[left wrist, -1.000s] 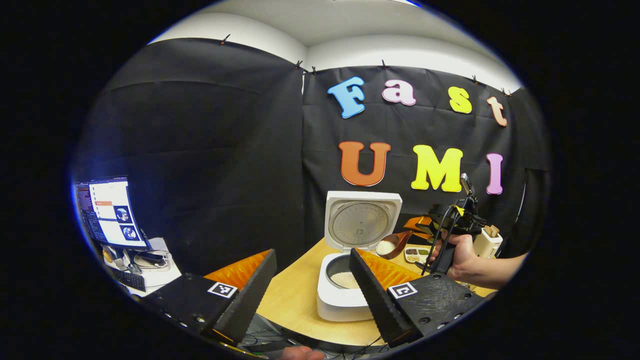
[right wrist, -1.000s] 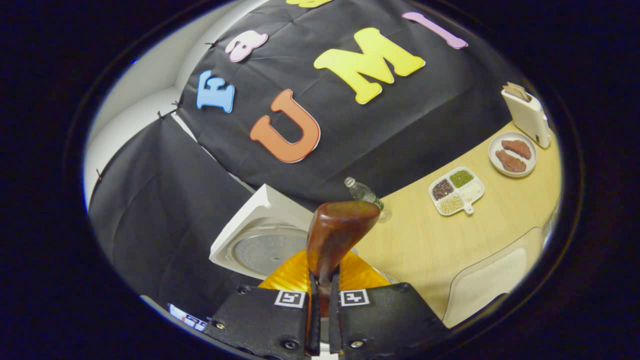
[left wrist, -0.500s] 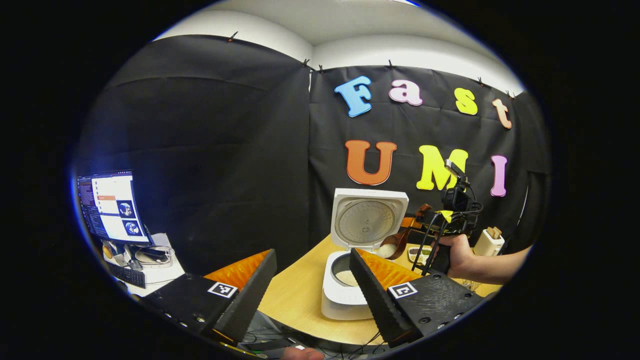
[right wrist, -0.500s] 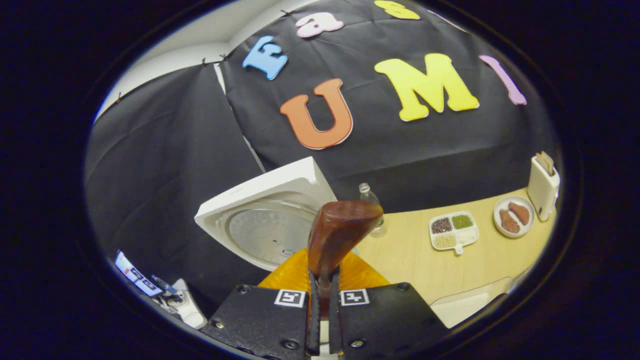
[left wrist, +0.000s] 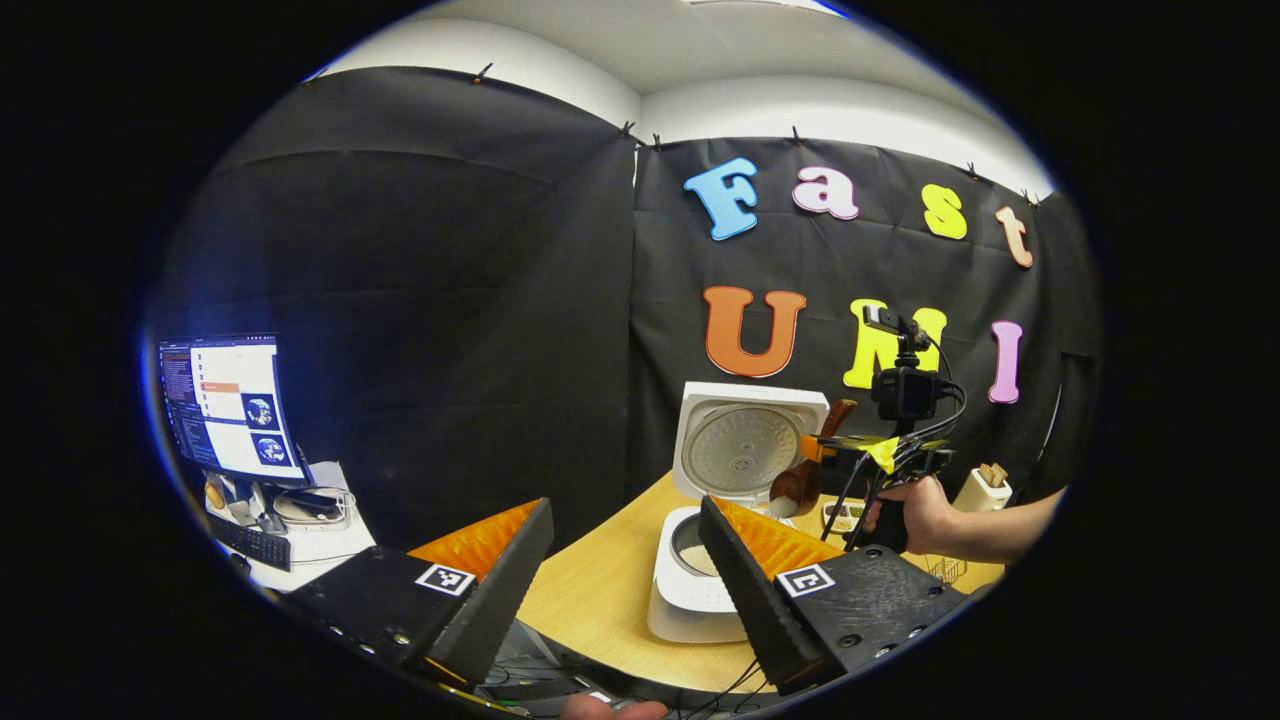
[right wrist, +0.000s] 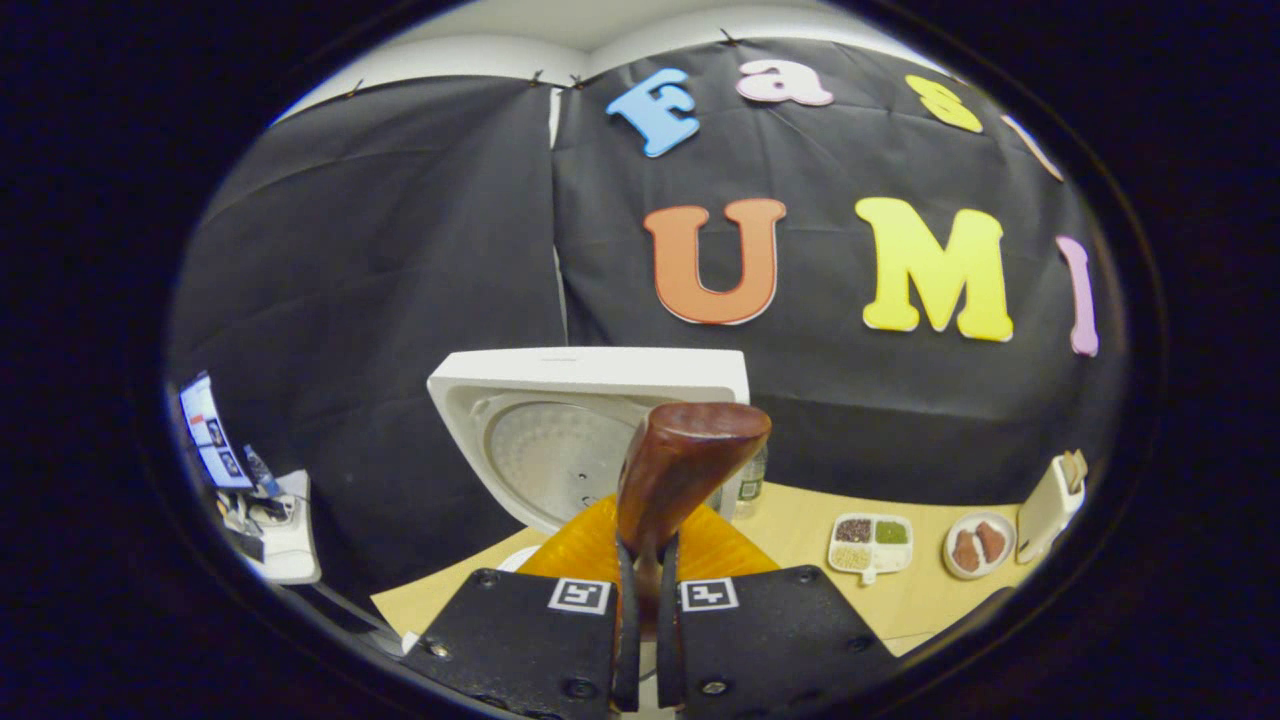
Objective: Close the left gripper, press the button to open the rice cooker; take a wooden spoon from the chopstick holder with the right hand, scoop a spoonful of rice and pour it into the rice cooker, then put the wooden spoon back into the chopstick holder.
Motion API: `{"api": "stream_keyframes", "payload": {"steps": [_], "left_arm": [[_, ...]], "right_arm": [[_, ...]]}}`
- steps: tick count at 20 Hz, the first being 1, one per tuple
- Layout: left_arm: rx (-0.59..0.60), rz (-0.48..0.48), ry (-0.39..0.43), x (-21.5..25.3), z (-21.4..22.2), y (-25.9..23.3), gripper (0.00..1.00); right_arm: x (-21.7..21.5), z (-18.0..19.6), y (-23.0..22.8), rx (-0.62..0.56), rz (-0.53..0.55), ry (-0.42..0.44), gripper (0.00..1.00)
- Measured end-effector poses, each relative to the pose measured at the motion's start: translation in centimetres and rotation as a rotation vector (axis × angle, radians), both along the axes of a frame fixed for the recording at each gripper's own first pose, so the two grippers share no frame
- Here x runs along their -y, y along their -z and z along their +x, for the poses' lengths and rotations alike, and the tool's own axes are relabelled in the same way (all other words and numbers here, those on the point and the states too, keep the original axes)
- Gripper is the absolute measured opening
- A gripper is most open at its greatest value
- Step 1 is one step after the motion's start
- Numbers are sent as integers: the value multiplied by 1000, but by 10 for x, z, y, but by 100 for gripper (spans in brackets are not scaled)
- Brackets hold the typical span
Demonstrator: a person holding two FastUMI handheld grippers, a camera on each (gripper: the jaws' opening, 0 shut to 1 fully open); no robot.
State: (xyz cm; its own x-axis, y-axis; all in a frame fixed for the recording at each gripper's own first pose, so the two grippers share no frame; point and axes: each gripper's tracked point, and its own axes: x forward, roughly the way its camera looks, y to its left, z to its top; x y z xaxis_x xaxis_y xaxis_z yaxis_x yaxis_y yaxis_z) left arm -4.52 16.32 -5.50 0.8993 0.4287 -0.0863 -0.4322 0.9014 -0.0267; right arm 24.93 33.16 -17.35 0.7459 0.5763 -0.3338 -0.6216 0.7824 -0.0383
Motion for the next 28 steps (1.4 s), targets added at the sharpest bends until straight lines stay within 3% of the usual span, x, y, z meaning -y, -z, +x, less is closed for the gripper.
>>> {"api": "stream_keyframes", "payload": {"steps": [9, 16, 21, 28], "left_arm": [[25, -12, 10, 0, 0, -4, 94], [47, -18, 0, -3, -3, -9, 94], [42, -15, 15, 4, -3, -7, 94], [32, 6, 94, 34, 7, -9, 94]], "right_arm": [[-30, -28, -11, 214, -152, -145, 12], [-33, -31, -12, 207, -137, -144, 12], [-20, -34, -32, 154, -32, -99, 12], [28, -40, -88, -113, 349, -19, 12]]}}
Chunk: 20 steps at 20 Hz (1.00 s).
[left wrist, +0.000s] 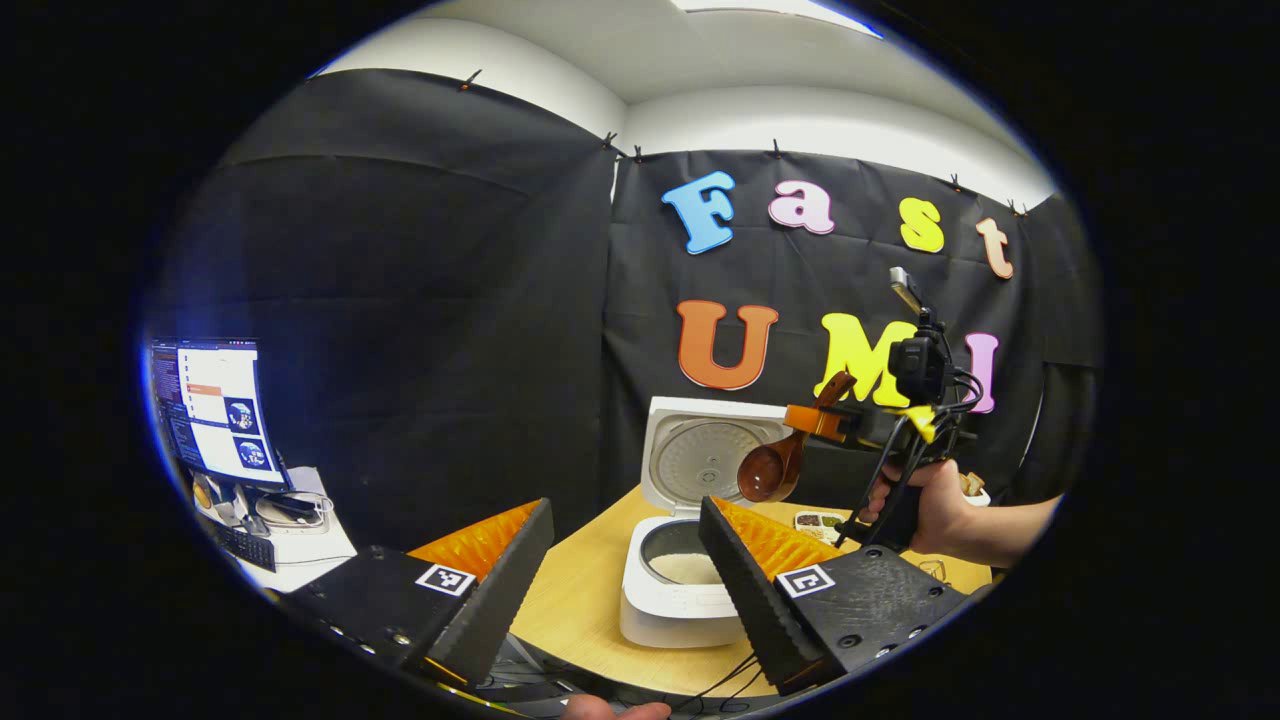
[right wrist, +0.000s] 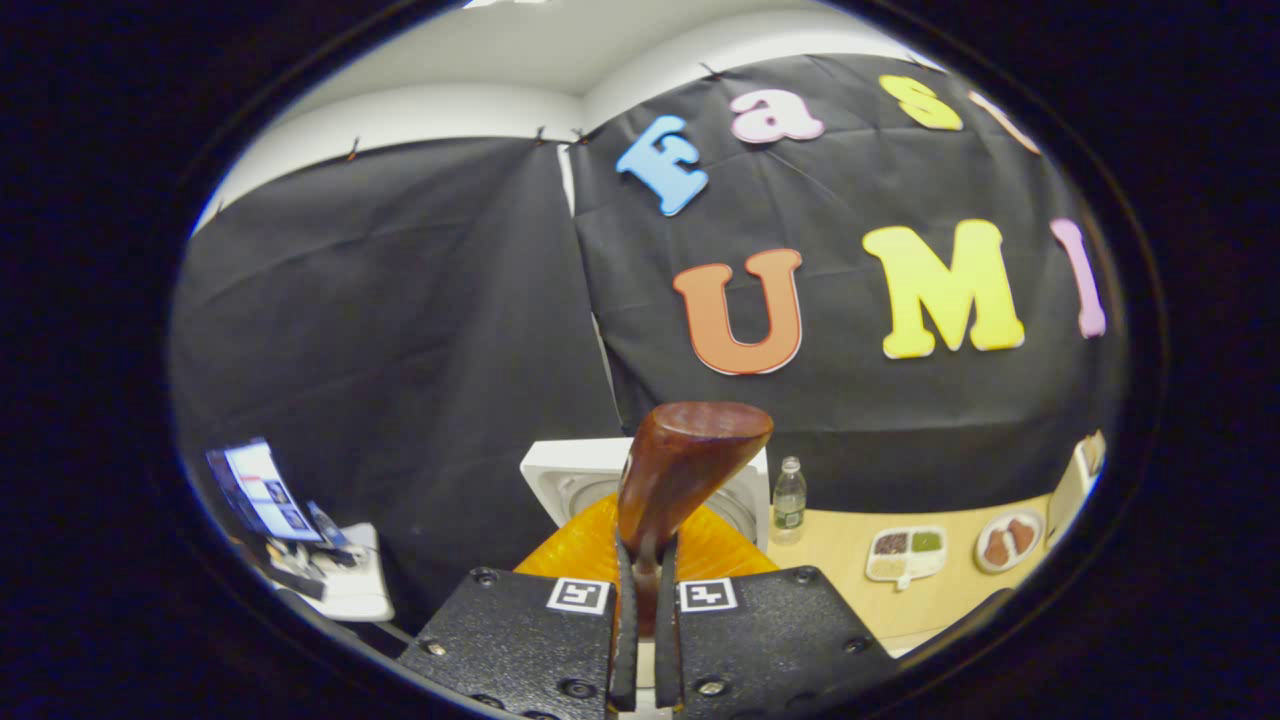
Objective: Close the left gripper, press the button to open the rice cooker; take a wooden spoon from the chopstick holder with the right hand, scoop a spoonful of rice and pour it into the rice cooker, then put the wooden spoon back into the chopstick holder.
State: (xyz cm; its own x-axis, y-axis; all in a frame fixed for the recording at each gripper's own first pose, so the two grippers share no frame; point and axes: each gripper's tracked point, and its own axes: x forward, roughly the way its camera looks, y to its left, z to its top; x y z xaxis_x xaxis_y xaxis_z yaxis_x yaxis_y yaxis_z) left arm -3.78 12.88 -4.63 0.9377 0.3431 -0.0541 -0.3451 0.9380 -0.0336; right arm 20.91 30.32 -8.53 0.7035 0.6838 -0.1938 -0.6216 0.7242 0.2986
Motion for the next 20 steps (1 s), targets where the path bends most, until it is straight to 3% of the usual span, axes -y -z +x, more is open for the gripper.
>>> {"api": "stream_keyframes", "payload": {"steps": [3, 8, 15, 20], "left_arm": [[-4, 4, 56, 22, 13, 0, 94], [-7, 23, 184, 70, 40, 2, 94], [9, 32, 291, 117, 85, 2, 94], [-39, 35, 330, 141, 99, 13, 94]], "right_arm": [[54, 8, -16, -47, 82, 75, 12], [172, 19, -14, -25, 52, 256, 12], [359, 17, 35, -107, -15, 560, 12], [447, 18, 82, -161, -74, 697, 12]]}}
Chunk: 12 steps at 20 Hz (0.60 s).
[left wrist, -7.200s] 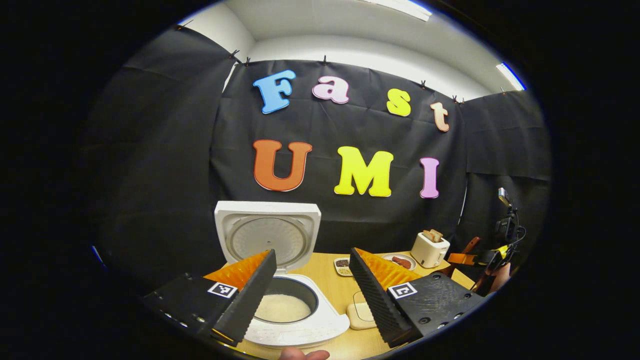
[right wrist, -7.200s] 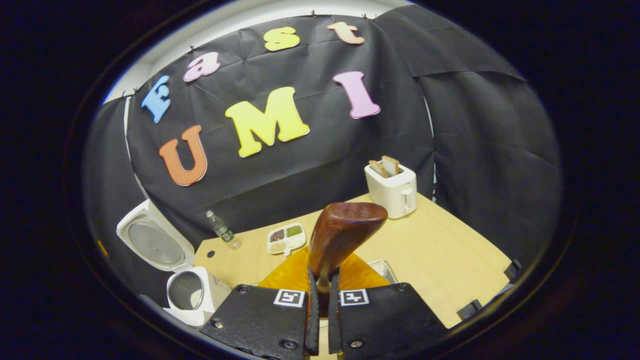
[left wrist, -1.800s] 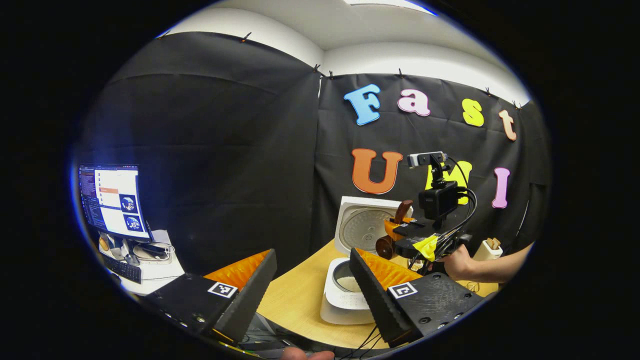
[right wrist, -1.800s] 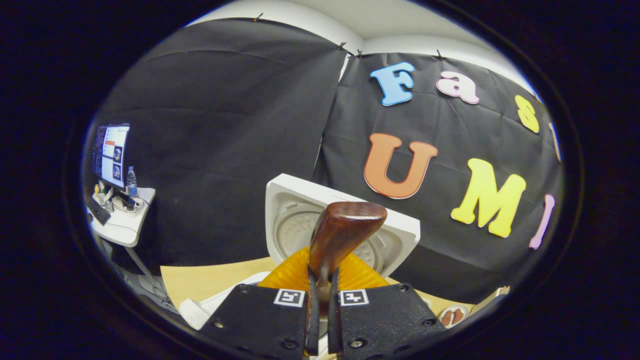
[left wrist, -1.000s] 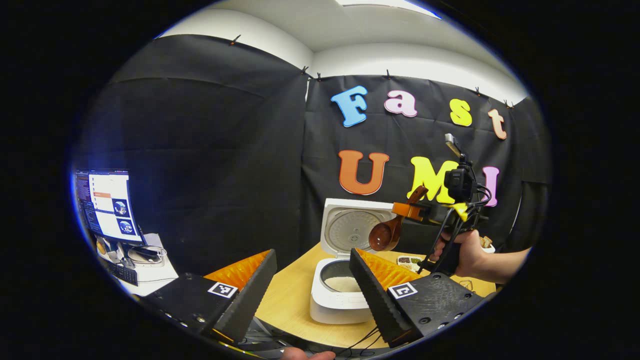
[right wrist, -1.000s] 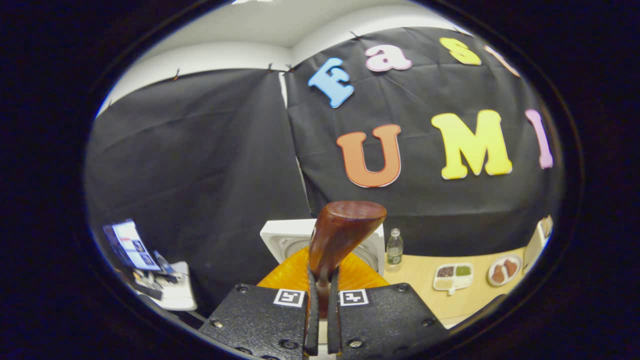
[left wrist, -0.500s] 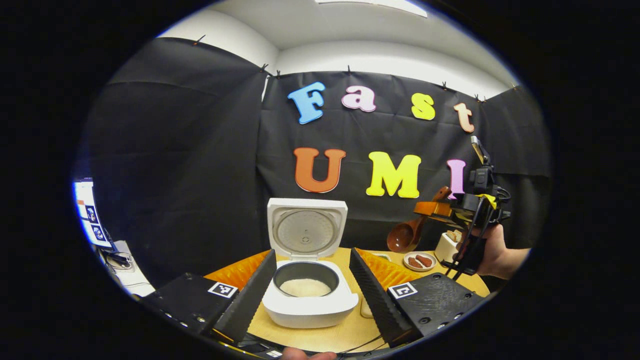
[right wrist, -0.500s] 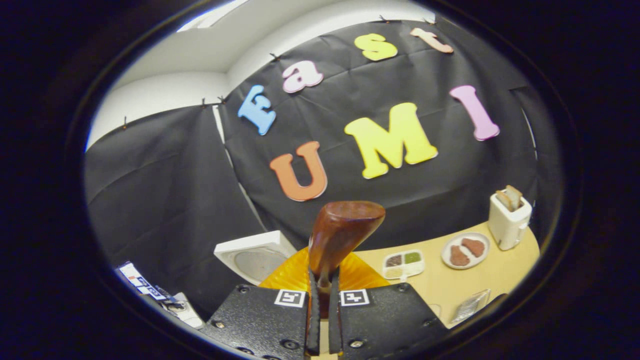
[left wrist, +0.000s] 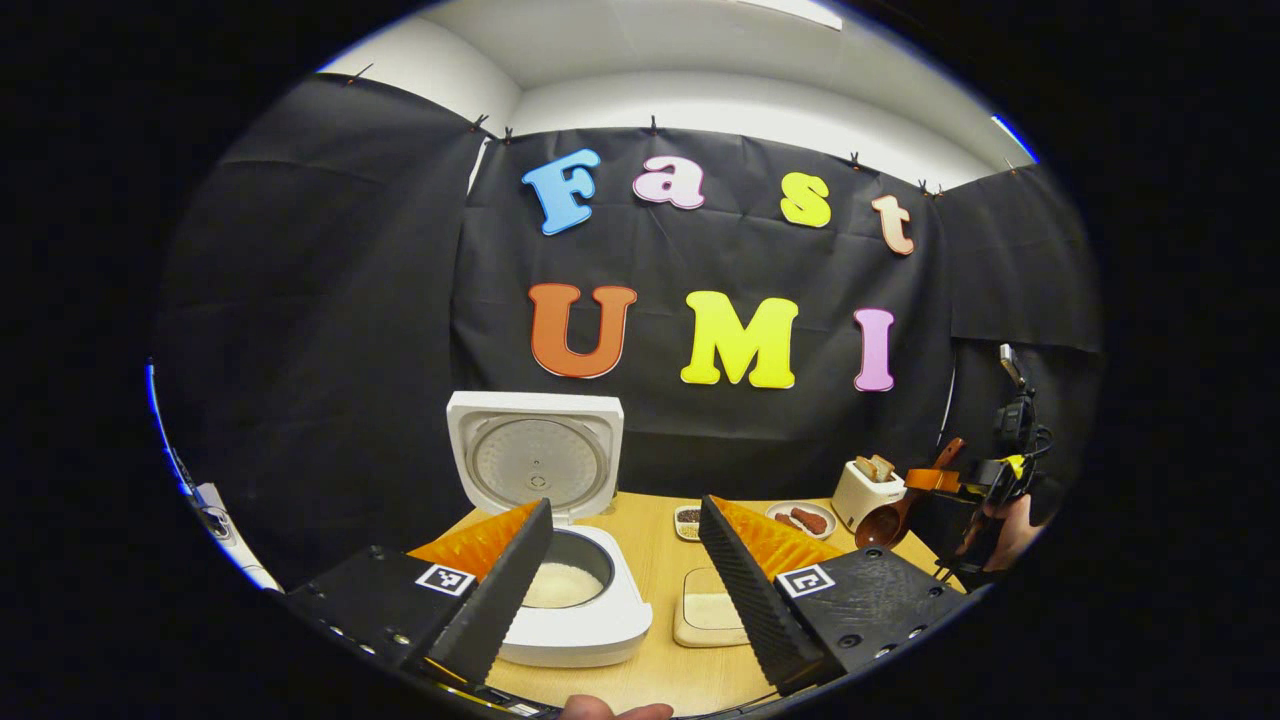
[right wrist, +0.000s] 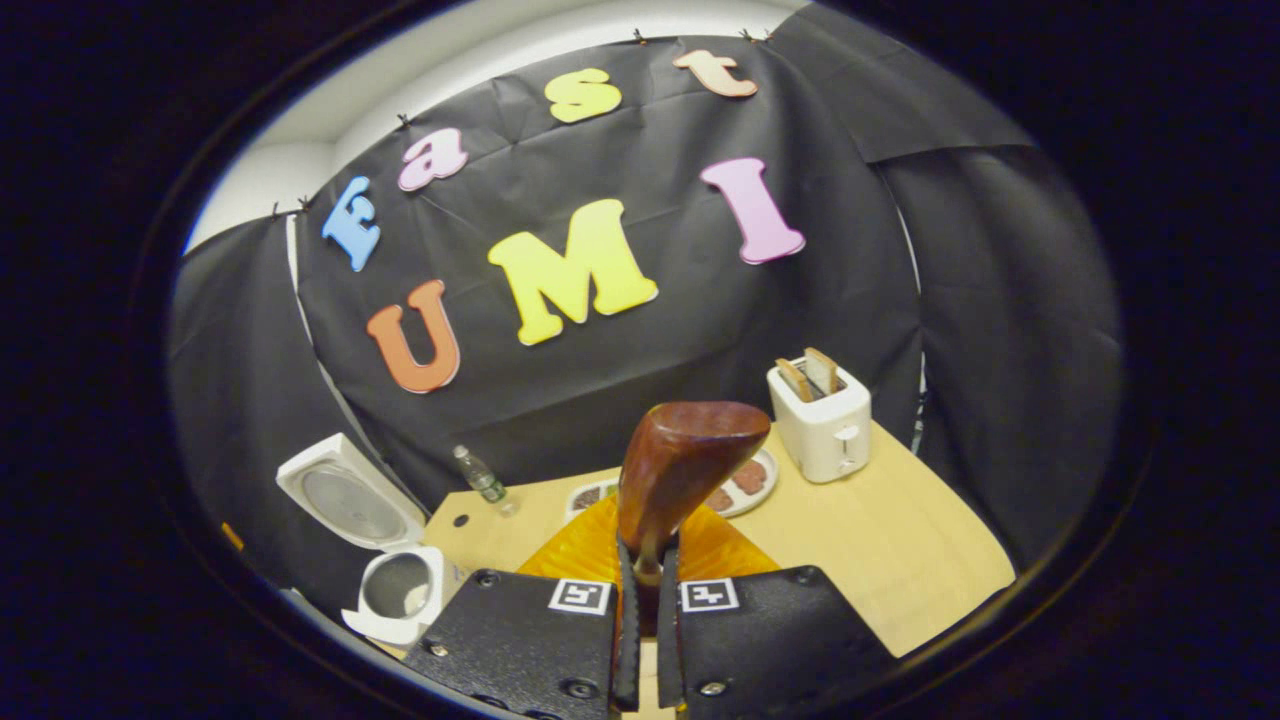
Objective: Close the left gripper, press the button to open the rice cooker; take a wooden spoon from the chopstick holder with the right hand, scoop a spoonful of rice and pour it into the rice cooker, then put the wooden spoon back into the chopstick holder.
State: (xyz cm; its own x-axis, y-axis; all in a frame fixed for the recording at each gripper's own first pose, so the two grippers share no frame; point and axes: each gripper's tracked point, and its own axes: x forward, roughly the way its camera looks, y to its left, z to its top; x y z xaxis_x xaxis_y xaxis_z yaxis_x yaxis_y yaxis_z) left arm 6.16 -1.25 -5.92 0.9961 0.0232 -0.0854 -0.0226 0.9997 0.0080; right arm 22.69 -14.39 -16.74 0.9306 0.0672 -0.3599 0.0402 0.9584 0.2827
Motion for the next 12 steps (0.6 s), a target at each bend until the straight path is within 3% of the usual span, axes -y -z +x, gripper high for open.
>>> {"api": "stream_keyframes", "payload": {"steps": [4, 12], "left_arm": [[-52, 5, 4, 10, 9, 9, 94], [-103, 19, -54, 6, 12, 17, 94]], "right_arm": [[28, 9, 40, -54, 11, 48, 12], [33, 34, 106, -134, -20, 38, 12]]}}
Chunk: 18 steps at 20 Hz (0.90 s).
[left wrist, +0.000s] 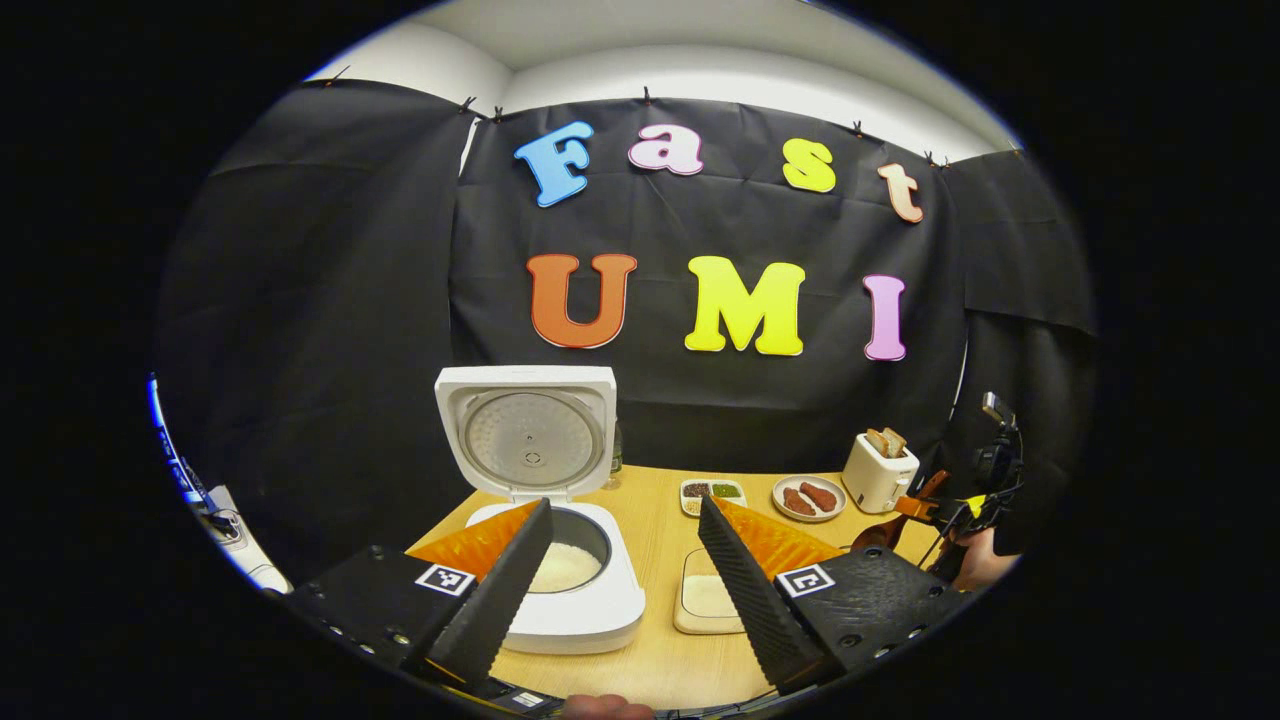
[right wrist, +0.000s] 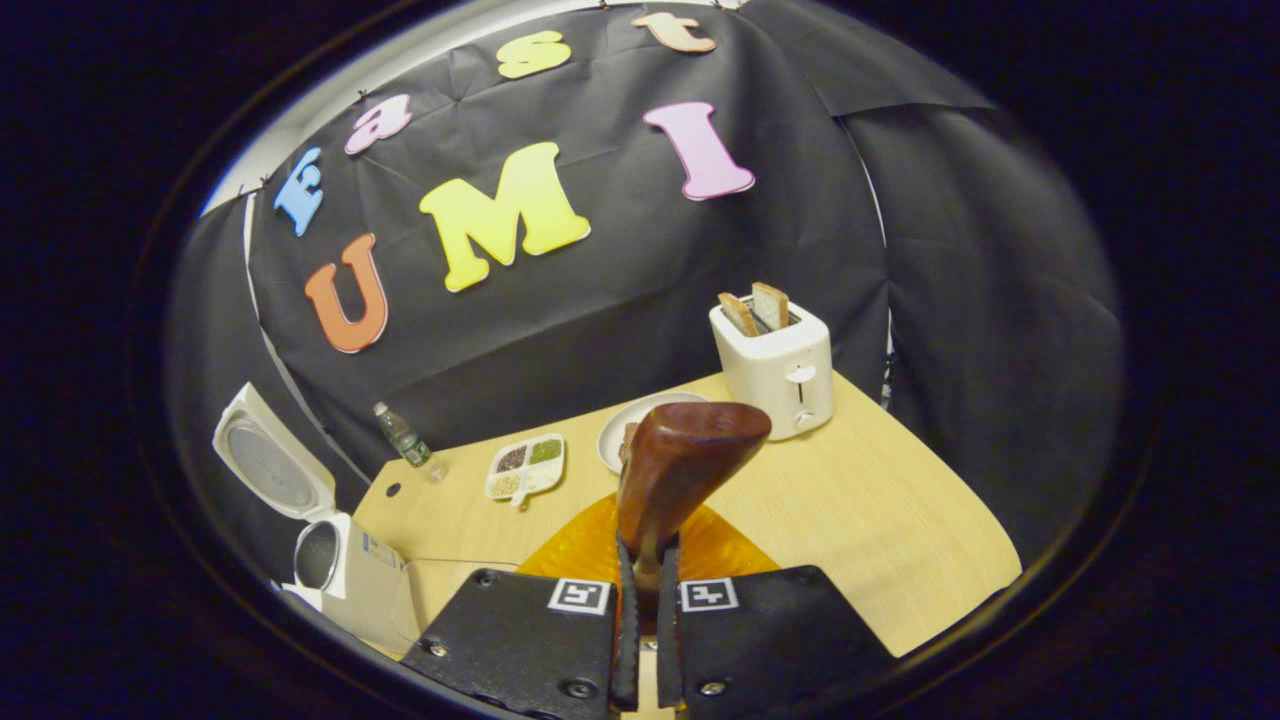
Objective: Close the left gripper, press the button to open the rice cooker; take a wooden spoon from the chopstick holder with the right hand, scoop a spoonful of rice and pour it into the rice cooker, then put the wooden spoon back into the chopstick holder.
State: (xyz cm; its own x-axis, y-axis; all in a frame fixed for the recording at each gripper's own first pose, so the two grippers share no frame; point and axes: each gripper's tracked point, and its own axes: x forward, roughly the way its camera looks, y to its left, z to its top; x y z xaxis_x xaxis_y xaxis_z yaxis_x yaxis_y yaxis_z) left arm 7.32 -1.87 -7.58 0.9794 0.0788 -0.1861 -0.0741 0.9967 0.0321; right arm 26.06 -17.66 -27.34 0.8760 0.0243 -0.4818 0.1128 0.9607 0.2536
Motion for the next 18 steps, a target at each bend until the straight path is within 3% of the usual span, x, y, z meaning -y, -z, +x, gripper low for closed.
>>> {"api": "stream_keyframes", "payload": {"steps": [10, 15, 16, 18], "left_arm": [[-57, 6, -26, 0, 2, 7, 94], [-46, 6, -16, 3, 0, 2, 94], [-39, 3, -11, 4, 0, 1, 94], [-32, -4, -6, 5, 0, -1, 94]], "right_arm": [[-6, 8, 64, -55, -12, -13, 16], [-8, 9, 59, -39, -12, -16, 22], [-10, 9, 51, -21, -27, -24, 24], [-7, 8, 36, 9, -73, -32, 41]]}}
